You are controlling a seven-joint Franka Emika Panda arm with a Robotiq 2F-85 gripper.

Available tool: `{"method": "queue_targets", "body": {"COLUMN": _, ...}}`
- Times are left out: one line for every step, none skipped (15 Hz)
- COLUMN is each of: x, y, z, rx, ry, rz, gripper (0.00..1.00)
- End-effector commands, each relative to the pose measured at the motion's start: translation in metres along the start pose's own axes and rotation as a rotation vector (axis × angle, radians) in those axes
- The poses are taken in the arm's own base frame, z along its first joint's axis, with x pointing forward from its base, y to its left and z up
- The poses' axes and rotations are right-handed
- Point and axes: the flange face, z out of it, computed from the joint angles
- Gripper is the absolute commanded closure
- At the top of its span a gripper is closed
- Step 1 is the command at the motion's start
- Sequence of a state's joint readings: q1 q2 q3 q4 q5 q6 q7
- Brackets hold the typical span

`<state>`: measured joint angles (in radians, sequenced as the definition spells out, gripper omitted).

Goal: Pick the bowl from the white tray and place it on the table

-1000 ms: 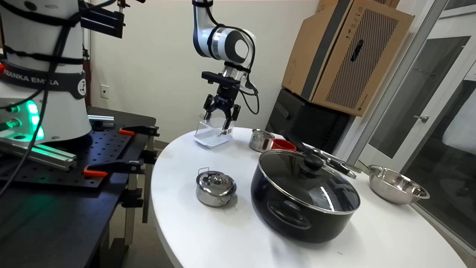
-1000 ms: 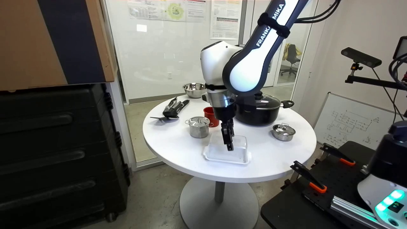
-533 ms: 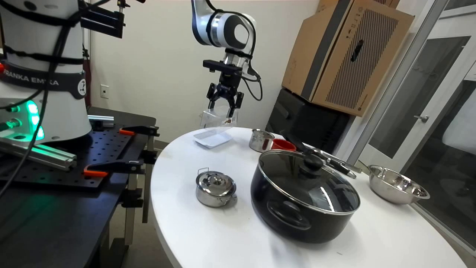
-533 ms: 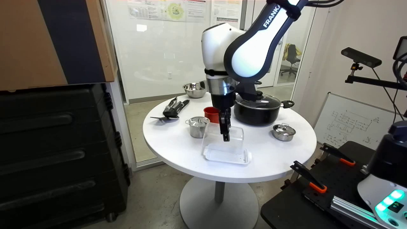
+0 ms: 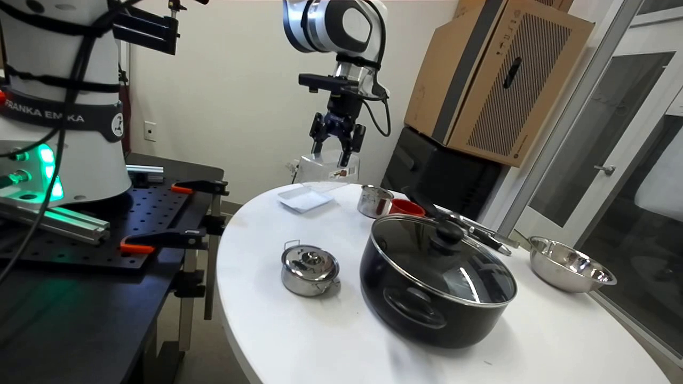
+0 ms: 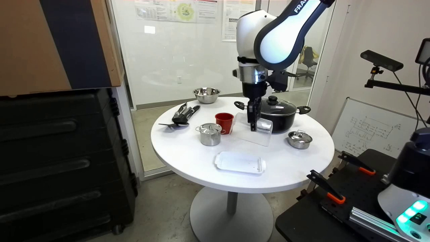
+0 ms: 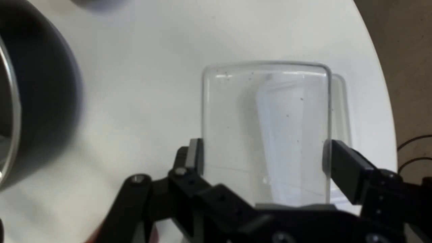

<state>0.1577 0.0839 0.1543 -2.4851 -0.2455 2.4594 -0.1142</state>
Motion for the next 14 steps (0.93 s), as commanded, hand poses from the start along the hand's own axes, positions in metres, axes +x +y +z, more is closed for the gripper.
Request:
{"method": "queue_targets", "body": {"x": -0.02, "y": 0.04, "z": 0.016, "rx": 0.033, "ry": -0.053, "rz": 0.104, "gripper": 0.36}}
{"method": "queue_targets", "body": {"x": -0.023, "y": 0.049, "z": 0.021, "rx": 0.039, "ry": -0.067, "rz": 0.126, "gripper": 0.36}}
{"method": "queue_targets", "body": {"x": -0.026, "y": 0.056, "z": 0.026, "rx": 0.043, "ry": -0.08, "rz": 0.142, "gripper": 0.36}}
{"method": "queue_targets", "body": {"x": -0.027, "y": 0.06, "z": 0.031, "rx": 0.047, "ry": -0.09, "rz": 0.153, "gripper": 0.36}}
{"method": "queue_targets", "body": {"x": -0.027, "y": 0.063, "z": 0.037, "rx": 0.046, "ry": -0.093, "rz": 0.165, "gripper": 0.36}}
{"method": "queue_targets", "body": {"x": -0.026, "y": 0.065, "z": 0.041, "rx": 0.044, "ry": -0.095, "rz": 0.175, "gripper": 0.36}}
{"method": "queue_targets", "body": {"x": -0.024, "y": 0.068, "z": 0.047, "rx": 0.039, "ry": -0.103, "rz": 0.188, "gripper": 0.36}}
{"method": "queue_targets", "body": {"x": -0.023, "y": 0.069, "z": 0.052, "rx": 0.04, "ry": -0.11, "rz": 0.196, "gripper": 0.36}}
{"method": "queue_targets", "body": {"x": -0.02, "y": 0.071, "z": 0.058, "rx": 0.04, "ry": -0.12, "rz": 0.202, "gripper": 0.36}}
{"method": "queue_targets", "body": {"x": -0.018, "y": 0.071, "z": 0.064, "rx": 0.039, "ry": -0.129, "rz": 0.212, "gripper": 0.36}}
{"method": "queue_targets", "body": {"x": -0.014, "y": 0.072, "z": 0.069, "rx": 0.039, "ry": -0.134, "rz": 0.219, "gripper": 0.36}}
{"method": "queue_targets", "body": {"x": -0.011, "y": 0.074, "z": 0.075, "rx": 0.038, "ry": -0.142, "rz": 0.23, "gripper": 0.36}}
{"method": "queue_targets", "body": {"x": -0.007, "y": 0.075, "z": 0.081, "rx": 0.037, "ry": -0.145, "rz": 0.236, "gripper": 0.36}}
{"method": "queue_targets", "body": {"x": -0.003, "y": 0.076, "z": 0.086, "rx": 0.037, "ry": -0.152, "rz": 0.242, "gripper": 0.36}}
